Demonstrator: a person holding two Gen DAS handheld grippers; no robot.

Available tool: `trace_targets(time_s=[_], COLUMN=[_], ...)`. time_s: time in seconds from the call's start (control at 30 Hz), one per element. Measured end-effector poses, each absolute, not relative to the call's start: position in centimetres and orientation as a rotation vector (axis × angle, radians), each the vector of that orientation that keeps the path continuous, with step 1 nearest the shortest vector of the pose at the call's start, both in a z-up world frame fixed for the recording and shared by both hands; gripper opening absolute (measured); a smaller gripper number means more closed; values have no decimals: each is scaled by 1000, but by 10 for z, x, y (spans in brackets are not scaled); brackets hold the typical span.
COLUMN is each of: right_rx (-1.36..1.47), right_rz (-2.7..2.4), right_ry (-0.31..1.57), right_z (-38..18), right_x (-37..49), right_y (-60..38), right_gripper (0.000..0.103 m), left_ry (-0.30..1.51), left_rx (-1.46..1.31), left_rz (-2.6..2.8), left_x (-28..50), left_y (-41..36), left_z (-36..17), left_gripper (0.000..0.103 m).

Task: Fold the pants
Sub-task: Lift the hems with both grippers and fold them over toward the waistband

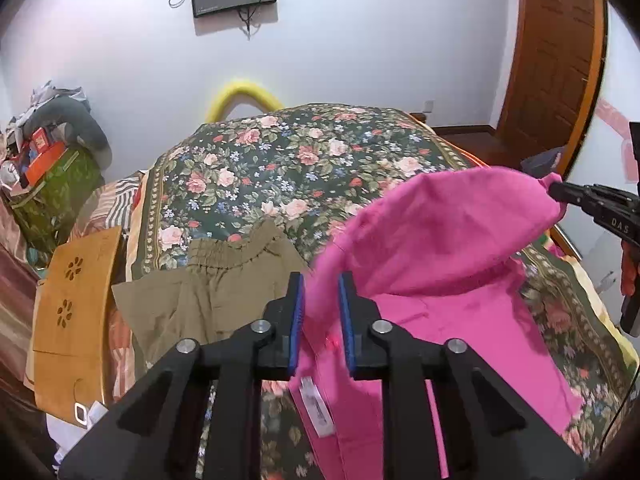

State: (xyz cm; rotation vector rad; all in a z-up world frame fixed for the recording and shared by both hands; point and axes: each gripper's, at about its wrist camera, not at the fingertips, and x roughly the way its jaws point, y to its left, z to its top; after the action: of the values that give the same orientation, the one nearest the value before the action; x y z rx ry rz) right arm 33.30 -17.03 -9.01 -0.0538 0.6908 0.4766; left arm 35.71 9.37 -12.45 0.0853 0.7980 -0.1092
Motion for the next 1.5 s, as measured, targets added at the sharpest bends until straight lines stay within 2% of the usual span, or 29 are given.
trace_targets(time_s=[0.13, 0.37, 0.47, 0.53, 0.57, 0.63, 0.7, 1.13, 1.17, 1.2, 1.23, 1.27, 1.5], right_rx=[-60, -92, -77, -69, -67, -63, -63, -84, -82, -81, -80, -80, -61], right_rz=[499, 492, 502, 510, 514, 523, 533, 543, 544, 545, 546, 547, 547], right_ry=[690, 701, 707, 703, 703, 710, 718, 753, 758, 761, 765, 767, 784], right_z=[-92, -104, -106, -109, -110, -116, -122, -147, -150, -151, -155, -156, -163], right_x=[300, 282, 284, 286, 284, 282, 282, 308, 311, 313, 315, 316, 318], right_y=[-173, -173, -175, -176, -177, -178, -178, -187, -188, -188, -188, -188, -189], right_gripper=[2, 2, 2, 2, 2, 2, 2, 2, 2, 2, 2, 2, 2], left_ry=[805, 869, 886, 895, 893, 887, 890, 996, 1007, 1008, 1015, 1025, 947], left_rx=[124, 79, 54, 45, 42, 34, 39, -14, -29, -38, -31, -27, 41], left_rz=[-100, -120, -124, -112, -101, -85, -82, -140, -147, -145, -147, -150, -134], left_x=[336, 328, 339, 350, 357, 373, 394, 507, 513, 518, 522, 524, 503], left_y=[90, 95, 98, 98, 99, 99, 98, 89, 89, 88, 87, 86, 83], left_z=[-129, -142, -142, -142, -142, -143, -145, -206, -213, -219, -223, -228, -218], left_gripper=[3, 3, 10, 29, 34, 51, 59, 61, 60, 44, 15, 12, 9])
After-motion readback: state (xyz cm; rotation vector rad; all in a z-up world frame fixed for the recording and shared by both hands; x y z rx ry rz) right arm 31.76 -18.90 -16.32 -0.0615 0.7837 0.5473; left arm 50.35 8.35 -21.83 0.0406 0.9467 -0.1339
